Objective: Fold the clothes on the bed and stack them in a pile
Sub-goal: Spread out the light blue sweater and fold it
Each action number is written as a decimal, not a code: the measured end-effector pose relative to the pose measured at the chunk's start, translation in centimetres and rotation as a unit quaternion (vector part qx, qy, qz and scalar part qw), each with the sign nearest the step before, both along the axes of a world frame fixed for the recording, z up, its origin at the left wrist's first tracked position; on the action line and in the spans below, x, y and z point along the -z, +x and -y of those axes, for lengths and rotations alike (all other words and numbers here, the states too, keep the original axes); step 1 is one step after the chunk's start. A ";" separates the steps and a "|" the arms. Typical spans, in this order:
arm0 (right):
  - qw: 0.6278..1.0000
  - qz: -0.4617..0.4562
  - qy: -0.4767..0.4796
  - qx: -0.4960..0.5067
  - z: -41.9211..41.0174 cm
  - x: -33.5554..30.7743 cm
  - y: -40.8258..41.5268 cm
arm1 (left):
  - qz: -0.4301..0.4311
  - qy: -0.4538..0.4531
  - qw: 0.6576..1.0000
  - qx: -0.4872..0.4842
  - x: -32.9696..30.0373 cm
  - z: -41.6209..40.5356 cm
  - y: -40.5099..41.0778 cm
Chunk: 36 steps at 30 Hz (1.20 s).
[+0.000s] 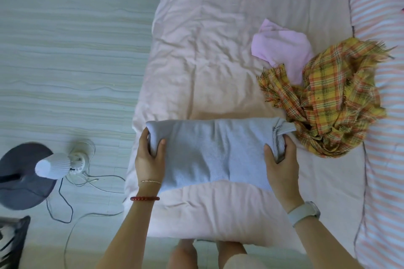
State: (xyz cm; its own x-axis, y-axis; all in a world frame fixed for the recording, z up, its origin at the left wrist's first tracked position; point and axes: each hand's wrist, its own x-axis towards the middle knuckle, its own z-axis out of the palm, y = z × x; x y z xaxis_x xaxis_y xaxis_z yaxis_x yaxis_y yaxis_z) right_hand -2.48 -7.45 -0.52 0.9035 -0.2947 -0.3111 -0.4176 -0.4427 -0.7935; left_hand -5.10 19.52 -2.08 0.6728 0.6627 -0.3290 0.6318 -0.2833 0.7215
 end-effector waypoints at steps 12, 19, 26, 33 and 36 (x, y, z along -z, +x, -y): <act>0.991 -0.007 -0.028 -0.134 -14.7 -8.3 -7.2 | 0.021 -0.016 0.995 -0.098 -8.6 -14.8 -12.5; 0.989 -0.029 0.013 -0.147 -30.1 -9.4 -14.7 | 0.015 -0.007 0.995 -0.094 -12.7 -29.9 -22.2; 0.979 -0.013 0.065 -0.191 -43.2 -11.0 -14.6 | 0.037 0.013 0.988 -0.149 -16.0 -40.8 -23.6; 0.978 0.045 0.061 -0.196 -48.9 -13.7 -8.0 | 0.066 -0.020 0.995 -0.077 -16.8 -41.8 -13.4; 0.984 0.048 0.055 -0.165 -49.1 -14.3 -3.2 | 0.080 -0.030 0.995 -0.053 -17.2 -41.9 -7.2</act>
State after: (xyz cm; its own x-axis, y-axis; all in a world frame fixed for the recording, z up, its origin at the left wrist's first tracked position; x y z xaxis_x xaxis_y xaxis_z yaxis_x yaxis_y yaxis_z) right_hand -5.64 41.65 13.77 0.9711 0.0509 -0.2331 -0.1860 -0.4506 -0.8731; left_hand -12.32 61.41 15.15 0.6470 0.7152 -0.2643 0.5322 -0.1754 0.8283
